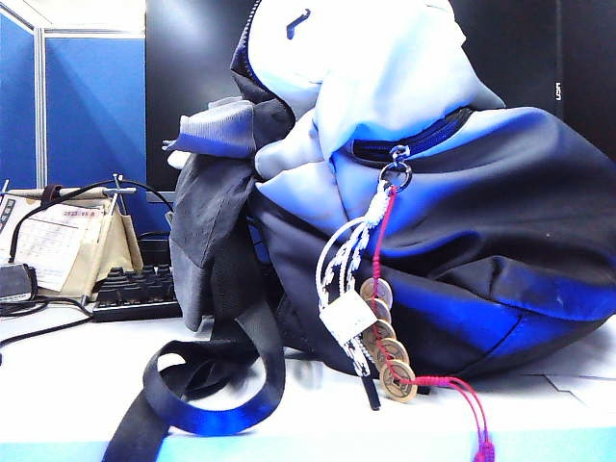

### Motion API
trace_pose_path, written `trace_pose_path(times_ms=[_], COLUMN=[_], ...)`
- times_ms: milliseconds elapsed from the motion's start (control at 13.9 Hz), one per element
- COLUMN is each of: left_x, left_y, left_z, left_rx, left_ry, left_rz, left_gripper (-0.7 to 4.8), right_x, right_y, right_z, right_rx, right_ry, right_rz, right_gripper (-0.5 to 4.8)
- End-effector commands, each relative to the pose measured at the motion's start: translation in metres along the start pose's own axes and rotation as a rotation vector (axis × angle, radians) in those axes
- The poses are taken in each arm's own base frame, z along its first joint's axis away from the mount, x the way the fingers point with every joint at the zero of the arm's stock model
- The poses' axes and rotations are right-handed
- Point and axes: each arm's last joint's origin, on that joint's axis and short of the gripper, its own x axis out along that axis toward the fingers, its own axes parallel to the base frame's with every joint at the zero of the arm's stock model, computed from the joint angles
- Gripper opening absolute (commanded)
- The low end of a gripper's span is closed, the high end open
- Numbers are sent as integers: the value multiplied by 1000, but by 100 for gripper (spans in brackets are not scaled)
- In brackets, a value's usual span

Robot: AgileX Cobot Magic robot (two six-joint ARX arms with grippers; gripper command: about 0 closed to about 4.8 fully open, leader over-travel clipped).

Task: Take the gray clothes out of the backpack.

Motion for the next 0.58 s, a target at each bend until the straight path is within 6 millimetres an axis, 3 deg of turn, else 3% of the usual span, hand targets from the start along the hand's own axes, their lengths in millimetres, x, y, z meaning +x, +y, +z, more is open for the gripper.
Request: trace_pose_path(times_ms=[72,289,361,433,505,577], left_x=[0,0,0,-1,-4,-6], left_y=[0,0,-2,-5,-7,-9], left_z=[1,0,3,13,24,32], left_rx=[-2,-36,-164,-356,-465,-545], left_ry=[-7,0,-26,-100,-187,-259], left_rz=[-5,-6,-50,-148,-239,-286], left_gripper=[-5,-5,-5,-5,-5,7], right_x=[0,0,0,-2,-7,-14], right_y=[0,0,3,6,9,10], right_z=[-2,-1,4,17,33,49], right_rx=[2,12,82,208,309,372], right_ry=[-4,-12,-50,-167,-317,-466], right_rz=[3,16,92,211,290,337], right_gripper=[63,63,63,59,18,12])
